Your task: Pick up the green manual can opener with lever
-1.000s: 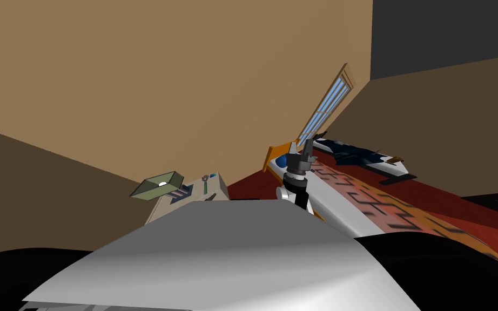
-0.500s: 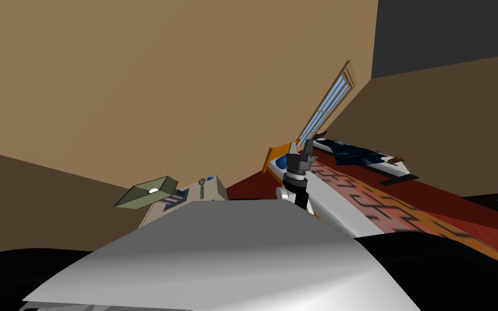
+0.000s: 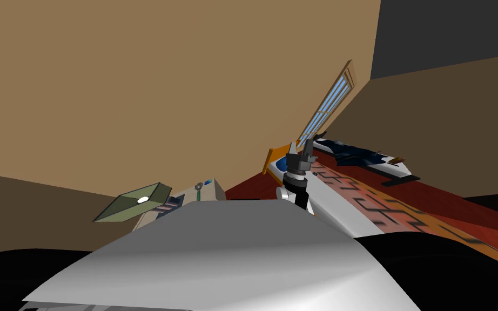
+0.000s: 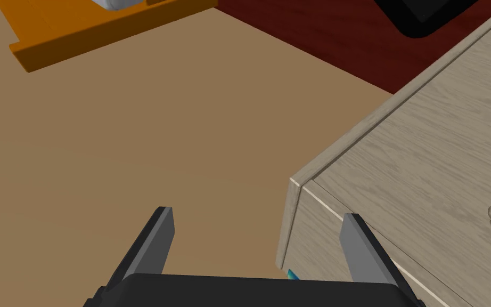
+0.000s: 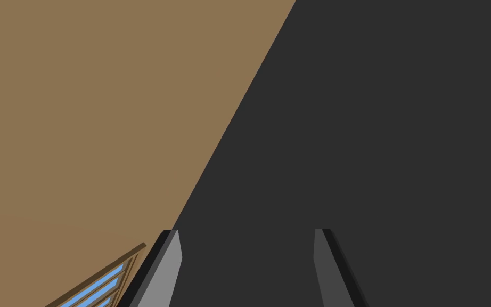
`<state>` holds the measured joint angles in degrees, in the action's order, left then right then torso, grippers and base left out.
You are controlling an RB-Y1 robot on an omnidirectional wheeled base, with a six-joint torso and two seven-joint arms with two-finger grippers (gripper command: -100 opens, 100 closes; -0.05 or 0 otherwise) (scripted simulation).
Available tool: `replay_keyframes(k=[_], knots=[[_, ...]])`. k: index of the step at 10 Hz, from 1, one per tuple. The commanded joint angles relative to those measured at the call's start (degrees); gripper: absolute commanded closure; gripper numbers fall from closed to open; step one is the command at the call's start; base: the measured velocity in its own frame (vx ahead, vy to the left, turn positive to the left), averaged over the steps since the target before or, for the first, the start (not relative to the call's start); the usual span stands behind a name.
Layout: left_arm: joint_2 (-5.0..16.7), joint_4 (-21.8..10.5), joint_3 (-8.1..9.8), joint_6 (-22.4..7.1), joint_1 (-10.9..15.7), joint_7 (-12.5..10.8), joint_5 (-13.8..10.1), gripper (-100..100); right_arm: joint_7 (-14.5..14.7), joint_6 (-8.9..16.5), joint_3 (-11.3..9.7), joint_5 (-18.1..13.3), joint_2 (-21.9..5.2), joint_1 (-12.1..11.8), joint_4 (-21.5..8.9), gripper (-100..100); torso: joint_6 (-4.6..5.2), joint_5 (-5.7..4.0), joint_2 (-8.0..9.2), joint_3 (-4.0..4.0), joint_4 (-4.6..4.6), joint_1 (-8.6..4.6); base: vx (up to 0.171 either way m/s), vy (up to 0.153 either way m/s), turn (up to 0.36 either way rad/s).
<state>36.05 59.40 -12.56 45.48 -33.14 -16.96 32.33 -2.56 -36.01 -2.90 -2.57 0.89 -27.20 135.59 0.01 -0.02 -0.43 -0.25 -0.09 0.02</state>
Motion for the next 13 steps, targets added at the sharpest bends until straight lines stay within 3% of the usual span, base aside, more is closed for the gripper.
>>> replay_keyframes(k=[1,4,5,6,8,13], knots=[[0.16,-1.86,-0.09,0.41,0.71,-0.16,0.15,-100,0.0,0.0,0.0,0.0,0.0,0.0,0.0,0,0.0,0.0,0.0,0.0,0.0,0.0,0.05,0.002,0.001],[3.05,-8.21,-1.49,2.09,2.44,-1.18,2.64,-100,0.0,0.0,0.0,0.0,0.0,0.0,0.0,0,-0.01,0.01,0.15,0.08,0.03,0.01,0.086,0.002,-0.013],[3.05,-9.14,-1.49,2.09,2.44,-1.18,2.64,-100,0.0,0.0,0.0,0.0,0.0,0.0,0.0,0,0.0,0.0,0.09,0.05,0.02,0.0,0.094,-0.005,-0.005],[4.49,-10.6,-2.14,2.87,3.36,-1.6,3.82,-100,0.0,0.0,0.0,0.0,0.0,0.0,0.0,0,0.0,0.0,0.09,0.05,0.02,-0.02,0.129,0.016,-0.008],[4.49,-12.63,-2.14,2.87,3.36,-1.6,3.82,-100,0.0,0.0,0.0,0.0,0.0,0.0,0.0,0,0.0,0.03,0.05,0.02,0.01,0.08,0.068,0.022,-0.005],[8.38,-20.79,-3.94,4.91,6.36,-2.52,7.06,-100,0.0,0.0,0.0,0.0,0.0,0.0,0.0,0,0.0,0.03,0.1,0.06,0.02,0.09,0.086,0.022,-0.009]])
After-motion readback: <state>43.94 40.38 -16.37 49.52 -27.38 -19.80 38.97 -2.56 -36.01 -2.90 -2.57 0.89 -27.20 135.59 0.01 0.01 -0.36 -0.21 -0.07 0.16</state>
